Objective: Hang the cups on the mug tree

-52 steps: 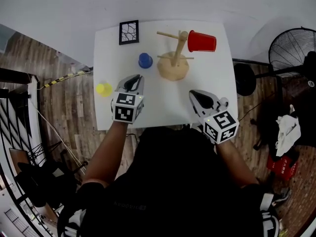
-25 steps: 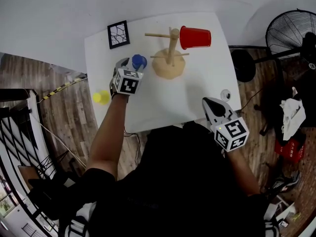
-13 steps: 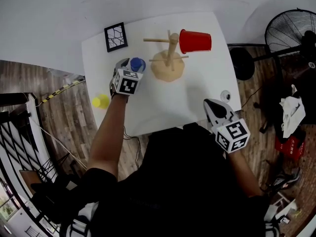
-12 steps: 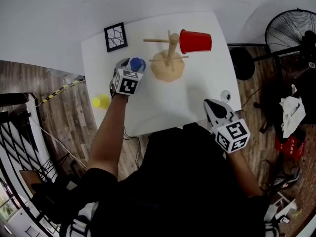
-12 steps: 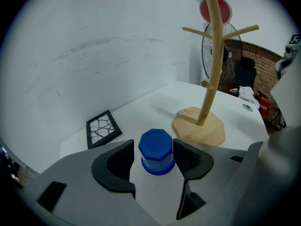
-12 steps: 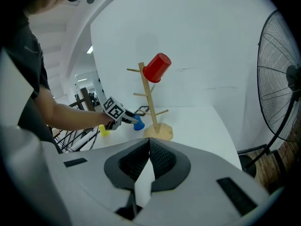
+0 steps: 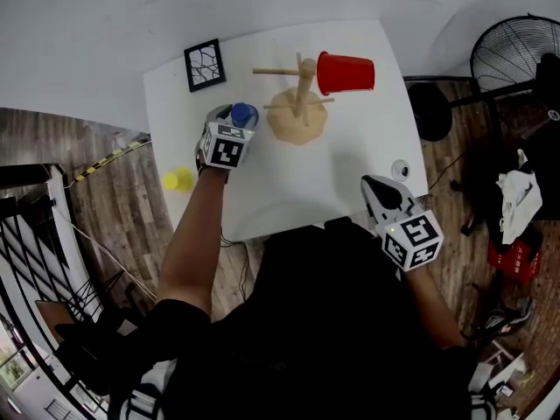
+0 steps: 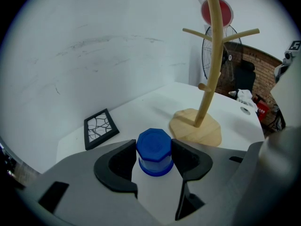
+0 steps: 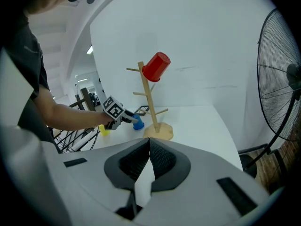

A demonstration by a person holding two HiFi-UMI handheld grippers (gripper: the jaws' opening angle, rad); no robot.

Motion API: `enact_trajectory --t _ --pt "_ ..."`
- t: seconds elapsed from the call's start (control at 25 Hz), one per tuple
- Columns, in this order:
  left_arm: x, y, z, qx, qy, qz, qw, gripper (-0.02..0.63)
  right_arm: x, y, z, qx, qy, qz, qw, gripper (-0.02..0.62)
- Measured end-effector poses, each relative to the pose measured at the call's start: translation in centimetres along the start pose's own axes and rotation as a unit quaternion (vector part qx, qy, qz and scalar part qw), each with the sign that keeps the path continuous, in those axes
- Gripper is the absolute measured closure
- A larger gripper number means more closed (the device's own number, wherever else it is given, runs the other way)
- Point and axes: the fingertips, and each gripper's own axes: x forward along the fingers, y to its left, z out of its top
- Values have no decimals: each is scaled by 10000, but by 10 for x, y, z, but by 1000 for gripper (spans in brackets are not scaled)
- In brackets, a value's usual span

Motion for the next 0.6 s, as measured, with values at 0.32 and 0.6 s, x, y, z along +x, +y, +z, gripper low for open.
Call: enact_trajectory --t 0.32,0.6 --pt "-37 7 14 -409 -398 248 9981 360 5 2 12 -198 -151 268 9993 588" --pt "-84 18 28 -1215 -912 380 9877 360 13 3 32 -428 -345 541 9970 589"
